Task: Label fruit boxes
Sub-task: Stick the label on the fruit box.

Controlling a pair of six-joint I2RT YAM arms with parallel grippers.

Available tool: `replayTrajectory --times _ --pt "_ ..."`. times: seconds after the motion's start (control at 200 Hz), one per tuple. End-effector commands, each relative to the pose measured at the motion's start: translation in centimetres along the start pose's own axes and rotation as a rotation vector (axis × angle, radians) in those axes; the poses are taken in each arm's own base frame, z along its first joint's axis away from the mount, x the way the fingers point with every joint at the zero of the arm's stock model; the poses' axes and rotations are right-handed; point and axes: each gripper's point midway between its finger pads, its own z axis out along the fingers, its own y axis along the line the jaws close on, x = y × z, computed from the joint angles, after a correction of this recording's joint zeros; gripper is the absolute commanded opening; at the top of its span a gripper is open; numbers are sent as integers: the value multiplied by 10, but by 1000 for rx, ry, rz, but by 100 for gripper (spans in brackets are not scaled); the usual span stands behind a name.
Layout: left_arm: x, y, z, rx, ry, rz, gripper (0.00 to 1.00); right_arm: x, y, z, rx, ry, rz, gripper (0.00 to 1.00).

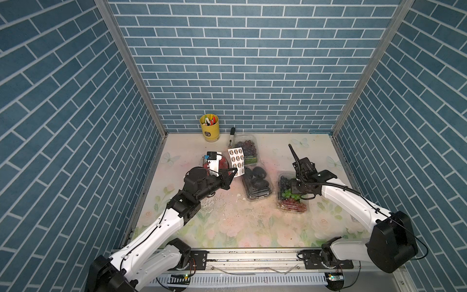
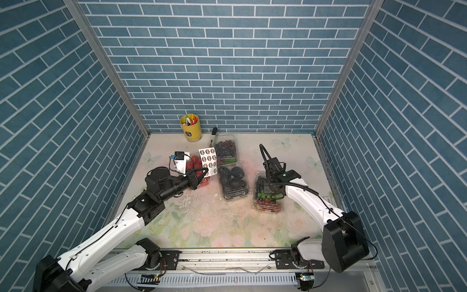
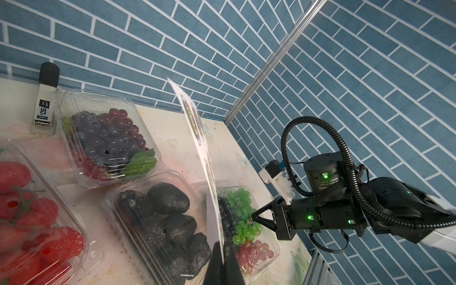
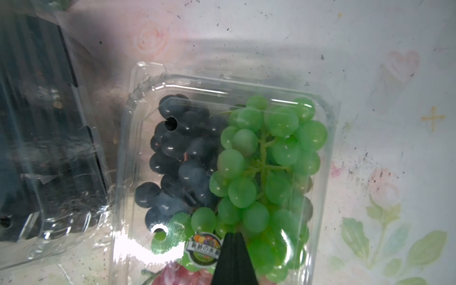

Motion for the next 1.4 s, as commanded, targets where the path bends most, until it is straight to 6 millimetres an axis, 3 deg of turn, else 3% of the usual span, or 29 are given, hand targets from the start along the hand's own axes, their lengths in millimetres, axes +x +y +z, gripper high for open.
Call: replayTrajectory --times 0.0,0.385,0.62,0.79,1.07,1.325,1.395 --pt "-3 2 0 -8 -5 13 0 8 2 -3 -26 13 -7 0" --pt "-2 3 2 -9 1 10 0 13 21 2 -79 42 -52 0" --pt "-1 3 1 -9 1 9 0 20 23 13 -74 90 -57 0" --pt "-1 2 1 -7 1 9 0 19 34 6 -121 76 -65 0" --pt "0 -1 7 28 4 -9 0 -9 43 -42 -190 -105 -67 3" --pt "-3 -16 15 125 -3 -52 0 -50 100 -107 -589 -388 -59 29" --pt "-6 -22 16 162 -6 -65 0 -62 113 -129 -702 -469 -57 43"
